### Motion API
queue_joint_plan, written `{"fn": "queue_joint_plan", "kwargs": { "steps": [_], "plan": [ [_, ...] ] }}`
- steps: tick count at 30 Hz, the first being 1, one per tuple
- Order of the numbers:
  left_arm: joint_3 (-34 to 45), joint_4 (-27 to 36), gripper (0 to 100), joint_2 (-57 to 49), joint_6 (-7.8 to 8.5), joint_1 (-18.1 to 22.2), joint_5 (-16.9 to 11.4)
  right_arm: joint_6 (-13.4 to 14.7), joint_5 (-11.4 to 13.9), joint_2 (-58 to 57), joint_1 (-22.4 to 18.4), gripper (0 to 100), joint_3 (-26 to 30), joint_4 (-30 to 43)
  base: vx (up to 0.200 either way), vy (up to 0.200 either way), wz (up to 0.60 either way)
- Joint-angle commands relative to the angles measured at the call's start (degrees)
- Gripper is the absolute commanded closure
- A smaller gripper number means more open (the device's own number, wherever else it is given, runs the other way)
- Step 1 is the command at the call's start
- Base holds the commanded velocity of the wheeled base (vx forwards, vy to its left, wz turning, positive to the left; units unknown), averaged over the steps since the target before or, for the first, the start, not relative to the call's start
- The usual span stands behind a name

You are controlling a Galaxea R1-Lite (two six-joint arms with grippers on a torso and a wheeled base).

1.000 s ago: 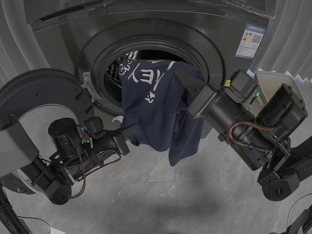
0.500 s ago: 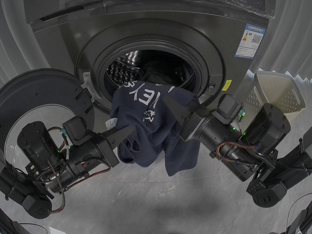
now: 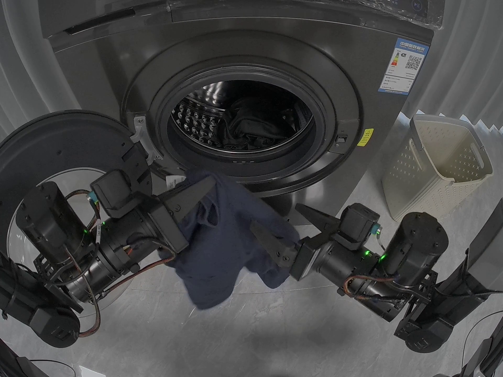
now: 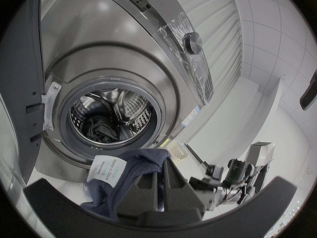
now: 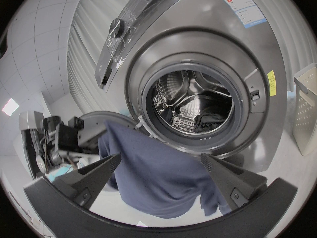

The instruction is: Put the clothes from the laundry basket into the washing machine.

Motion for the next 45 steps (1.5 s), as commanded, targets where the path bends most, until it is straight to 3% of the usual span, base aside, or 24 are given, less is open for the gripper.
{"fn": "queue_joint_plan", "kwargs": {
  "steps": [1, 9, 13, 19, 24, 34, 45],
  "plan": [
    [-2.04, 0.09, 100, -0.18, -0.06, -0.02, 1.28, -0.43, 0.07, 0.4, 0.11, 0, 3.42, -0.05, 0.0, 0.0, 0.0],
    [-2.12, 0.27, 100, 0.34, 0.12, -0.11, 1.98, -0.52, 0.07, 0.84, 0.2, 0, 4.48, -1.37, 0.0, 0.0, 0.0],
    [-3.18, 0.53, 100, 2.98, 0.73, -0.11, 5.15, -0.52, 0.16, 0.66, 2.31, 0, 3.25, -1.46, 0.0, 0.0, 0.0],
    [-4.41, 2.2, 100, 3.42, 0.82, -0.11, 6.11, -0.52, 0.16, 1.01, 4.16, 0, 1.93, -1.46, 0.0, 0.0, 0.0],
    [-6.25, 8.0, 100, 2.28, 0.82, -0.99, 7.87, -0.69, 0.78, 2.33, 4.77, 0, -1.68, -1.37, 0.0, 0.0, 0.0],
    [-9.59, 13.1, 100, 0.7, 0.82, -3.45, 8.93, -2.28, 0.87, 9.54, 3.89, 0, -9.23, -0.93, 0.0, 0.0, 0.0],
    [-8.28, 13.36, 100, -2.82, 0.21, -3.8, 8.84, -3.86, 0.43, 15.51, -1.91, 0, -21.27, 1.88, 0.0, 0.0, 0.0]
  ]
}}
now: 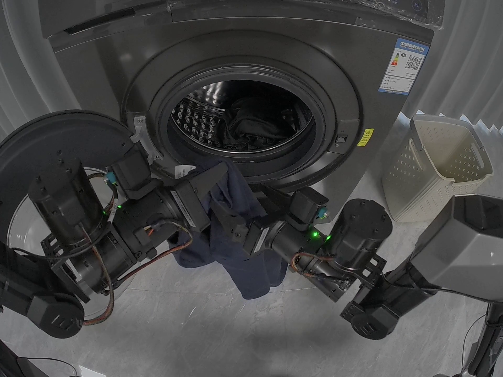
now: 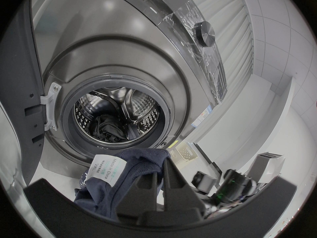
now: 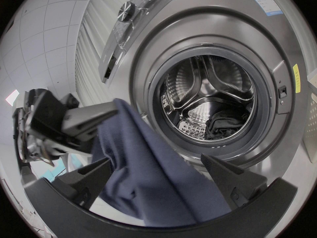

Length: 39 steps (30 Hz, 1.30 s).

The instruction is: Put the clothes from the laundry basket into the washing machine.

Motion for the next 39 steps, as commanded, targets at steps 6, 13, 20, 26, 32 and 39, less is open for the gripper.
{"fn": "queue_joint_plan", "kwargs": {
  "steps": [6, 13, 20, 26, 32, 39],
  "plan": [
    [-0.02, -0.01, 100, -2.8, -0.52, -0.05, 0.05, -0.49, -0.61, 7.14, -2.78, 0, -1.86, 1.07, 0.0, 0.0, 0.0],
    [0.33, 1.13, 100, -5.09, -0.87, 0.39, 0.05, -0.58, -0.7, 6.97, -7.09, 0, -0.01, 0.98, 0.0, 0.0, 0.0],
    [0.42, 3.5, 100, -6.23, -1.22, 0.57, -0.04, -1.55, 0.01, 1.87, -14.12, 0, 4.2, 0.54, 0.0, 0.0, 0.0],
    [0.86, 3.59, 100, -5.61, -1.13, 0.48, -0.04, -2.34, 0.71, -2.61, -16.58, 0, 7.28, 0.63, 0.0, 0.0, 0.0],
    [0.94, 3.94, 100, -5.53, -1.13, 0.13, -0.04, -2.95, 1.15, -3.58, -15.52, 0, 13.34, -0.16, 0.0, 0.0, 0.0],
    [0.42, 4.03, 100, -5.09, -1.13, 0.22, 0.05, -3.04, 2.2, -4.81, -7.7, 0, 19.76, -0.95, 0.0, 0.0, 0.0]
  ]
}}
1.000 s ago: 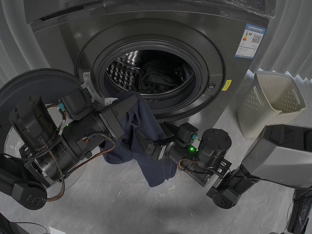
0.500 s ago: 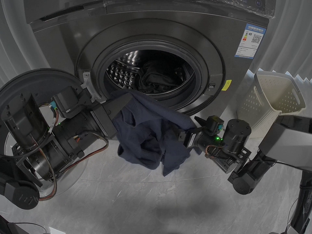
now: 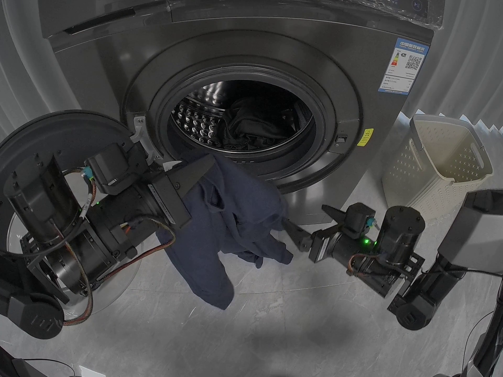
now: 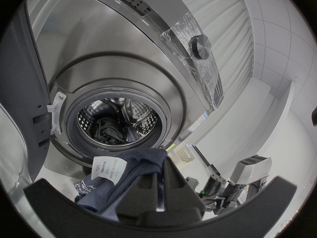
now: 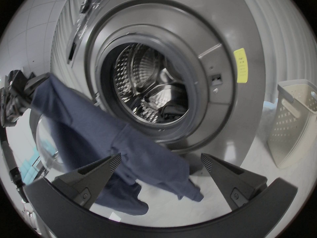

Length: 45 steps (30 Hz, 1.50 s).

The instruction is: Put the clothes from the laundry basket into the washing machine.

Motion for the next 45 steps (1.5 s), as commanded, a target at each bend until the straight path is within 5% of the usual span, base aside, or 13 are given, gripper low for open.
{"fn": "queue_joint_plan", "kwargs": {
  "steps": [1, 12, 23, 32, 45],
  "plan": [
    [-0.45, 0.02, 100, 0.57, 0.01, 0.05, 0.05, -0.09, 0.51, -1.85, 6.01, 0, 4.07, -0.41, 0.0, 0.0, 0.0],
    [-1.06, -0.16, 100, 1.63, 0.28, 0.31, 0.67, -0.18, 3.32, -4.23, 12.07, 0, 4.16, -0.41, 0.0, 0.0, 0.0],
    [-0.89, -0.16, 100, 1.98, 0.36, 0.4, 0.93, 0.08, 3.15, -5.02, 16.29, 0, -5.51, 0.3, 0.0, 0.0, 0.0],
    [-0.8, -0.16, 100, 1.19, 0.36, 0.49, 0.93, 0.0, 2.89, 0.08, 13.57, 0, -7.79, -0.23, 0.0, 0.0, 0.0],
    [0.78, 0.11, 100, -1.1, 0.36, 0.4, 0.75, -0.71, 1.92, 6.5, 4.6, 0, -14.73, 0.56, 0.0, 0.0, 0.0]
  ]
}}
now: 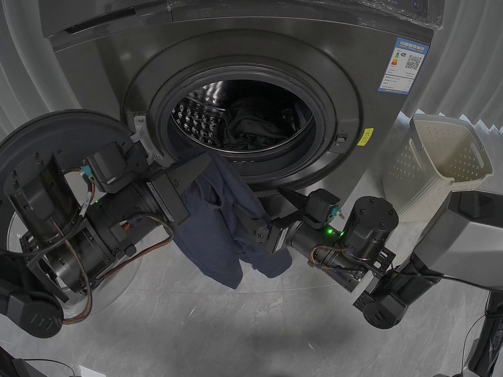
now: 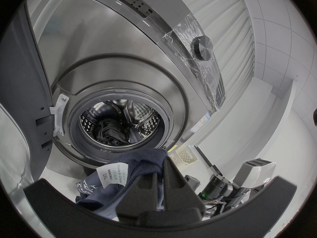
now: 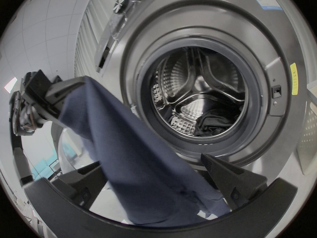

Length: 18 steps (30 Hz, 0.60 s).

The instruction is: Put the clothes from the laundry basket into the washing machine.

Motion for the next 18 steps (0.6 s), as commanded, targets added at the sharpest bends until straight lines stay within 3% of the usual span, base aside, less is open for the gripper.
{"fn": "queue_joint_plan", "kwargs": {
  "steps": [1, 7, 18],
  "plan": [
    [1.19, 0.09, 100, -1.19, -0.03, -0.1, -0.06, -0.15, -1.3, 2.6, -3.56, 0, -2.43, 0.07, 0.0, 0.0, 0.0],
    [1.81, 0.09, 100, -1.27, -0.03, -0.46, -0.06, -0.06, -2.17, 2.42, -8.22, 0, -3.75, 1.04, 0.0, 0.0, 0.0],
    [1.63, 0.17, 100, -1.1, -0.11, -0.63, -0.15, 0.03, -2.17, 2.6, -6.02, 0, -1.64, 0.6, 0.0, 0.0, 0.0]
  ]
}}
